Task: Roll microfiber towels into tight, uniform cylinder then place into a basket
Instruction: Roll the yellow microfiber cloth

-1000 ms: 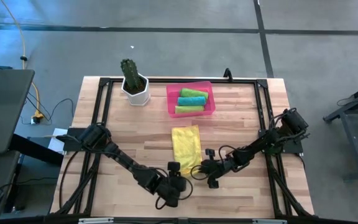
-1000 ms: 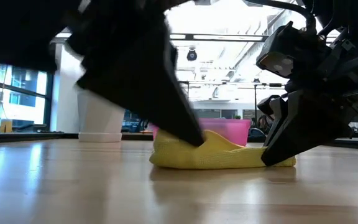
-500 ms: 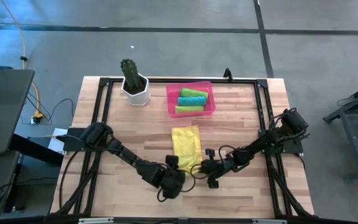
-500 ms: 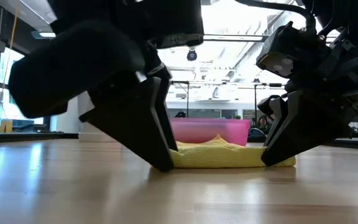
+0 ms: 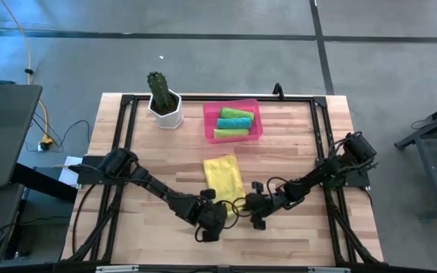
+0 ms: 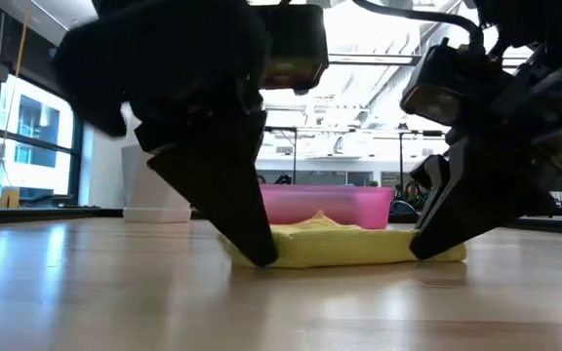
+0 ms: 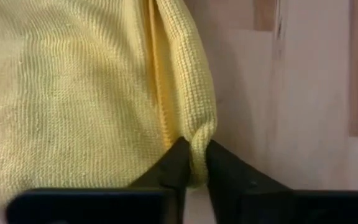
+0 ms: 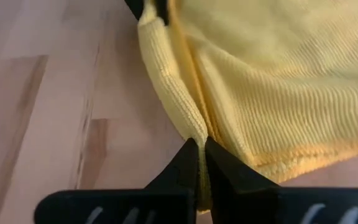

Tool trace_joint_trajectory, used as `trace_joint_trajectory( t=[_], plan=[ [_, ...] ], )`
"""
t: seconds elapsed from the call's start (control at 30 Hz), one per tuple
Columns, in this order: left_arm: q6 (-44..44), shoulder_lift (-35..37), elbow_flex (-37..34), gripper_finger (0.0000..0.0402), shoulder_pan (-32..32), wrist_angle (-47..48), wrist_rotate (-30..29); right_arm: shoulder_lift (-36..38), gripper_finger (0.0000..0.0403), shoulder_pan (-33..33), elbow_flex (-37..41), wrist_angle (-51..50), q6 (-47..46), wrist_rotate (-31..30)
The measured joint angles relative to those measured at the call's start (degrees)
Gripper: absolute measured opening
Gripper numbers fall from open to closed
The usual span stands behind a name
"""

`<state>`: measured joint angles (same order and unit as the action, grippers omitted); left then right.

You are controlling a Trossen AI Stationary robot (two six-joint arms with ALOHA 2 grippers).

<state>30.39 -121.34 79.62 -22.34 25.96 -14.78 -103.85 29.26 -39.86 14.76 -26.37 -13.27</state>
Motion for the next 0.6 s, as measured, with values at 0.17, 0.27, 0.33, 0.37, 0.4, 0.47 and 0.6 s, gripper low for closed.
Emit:
trace_joint_trajectory(
  t=[0.17, 0.27, 0.33, 0.37, 0.4, 0.47, 0.6],
  plan=[
    [7.4, 0.0, 0.0, 0.0009, 0.1, -2.2, 5.7, 0.0, 0.0001, 0.0, 0.0, 1.7, -5.6, 3.7],
    [10.9, -0.1, 0.0, 0.0017, 0.0, -3.8, 8.2, -0.1, 0.0001, -0.8, 0.0, 4.3, -8.0, 8.6],
    [12.2, 0.2, -0.1, 0.0016, 0.0, -4.1, 10.1, -0.2, 0.0001, -1.5, -0.5, 4.9, -9.8, 11.5],
    [12.7, 0.3, -0.1, 0.0014, 0.0, -4.2, 10.6, -0.3, 0.0001, -1.9, -0.8, 5.0, -10.7, 12.7],
    [13.1, 0.3, -0.1, 0.0011, 0.0, -4.2, 10.9, -0.3, 0.0001, -2.3, -1.2, 4.7, -11.7, 13.9],
    [14.3, 0.7, -0.2, 0.0005, 0.0, -4.0, 11.7, -0.3, 0.0001, -3.2, -1.9, 4.3, -13.5, 16.3],
    [16.2, 0.8, -0.2, 0.0005, -0.2, -3.9, 12.8, -0.3, 0.0001, -4.5, -3.0, 3.8, -17.3, 19.0]
  ],
)
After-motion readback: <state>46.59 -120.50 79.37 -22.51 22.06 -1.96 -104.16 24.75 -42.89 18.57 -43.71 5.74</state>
